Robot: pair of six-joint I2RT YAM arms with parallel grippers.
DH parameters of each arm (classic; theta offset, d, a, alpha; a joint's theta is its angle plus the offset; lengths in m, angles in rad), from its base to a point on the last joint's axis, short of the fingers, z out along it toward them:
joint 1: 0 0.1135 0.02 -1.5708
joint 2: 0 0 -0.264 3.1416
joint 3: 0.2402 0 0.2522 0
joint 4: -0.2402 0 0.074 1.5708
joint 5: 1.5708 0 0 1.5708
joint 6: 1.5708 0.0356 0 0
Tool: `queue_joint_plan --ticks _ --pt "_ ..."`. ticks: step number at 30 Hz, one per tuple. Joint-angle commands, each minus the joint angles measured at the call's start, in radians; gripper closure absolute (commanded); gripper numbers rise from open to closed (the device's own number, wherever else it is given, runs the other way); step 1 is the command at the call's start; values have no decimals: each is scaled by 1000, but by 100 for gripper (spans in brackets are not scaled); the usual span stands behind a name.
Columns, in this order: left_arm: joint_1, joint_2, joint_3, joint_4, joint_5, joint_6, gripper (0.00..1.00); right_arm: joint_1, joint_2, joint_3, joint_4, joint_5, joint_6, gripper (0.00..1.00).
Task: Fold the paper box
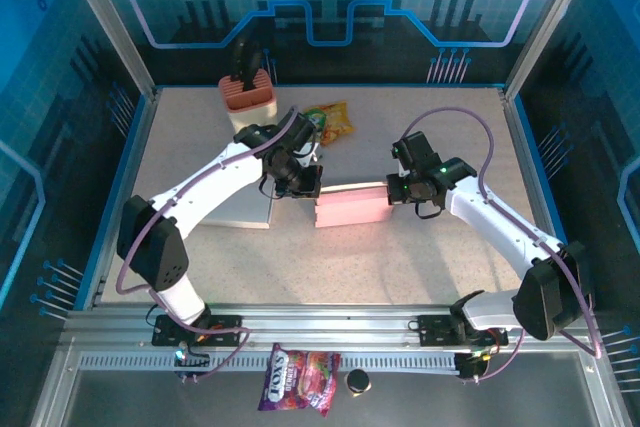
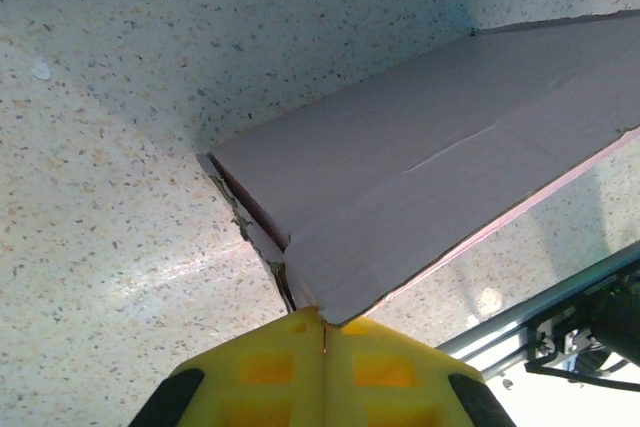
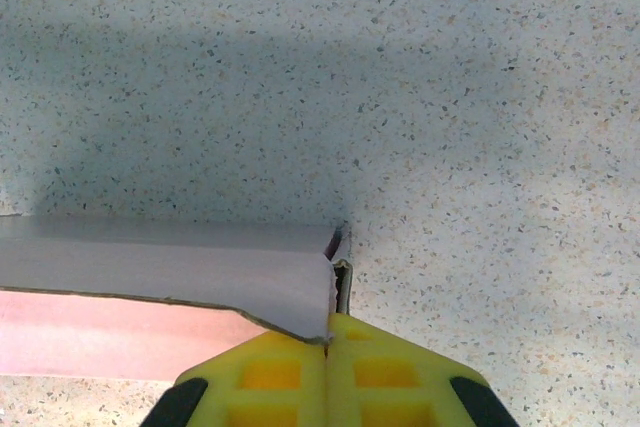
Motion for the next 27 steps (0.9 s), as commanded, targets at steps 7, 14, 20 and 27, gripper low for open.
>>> queue_joint_plan --ticks 7,14,20,27 --pt "7 32 34 -22 86 -26 100 24 0 -29 -26 -25 18 100" --pt "6 -26 -91 97 55 35 100 24 -8 -41 -12 -25 14 100" --pt "-6 -55 -169 154 22 65 100 26 -23 -68 6 -19 2 100" --pt "-32 -71 -197 150 -58 93 100 30 -43 -103 1 1 2 100"
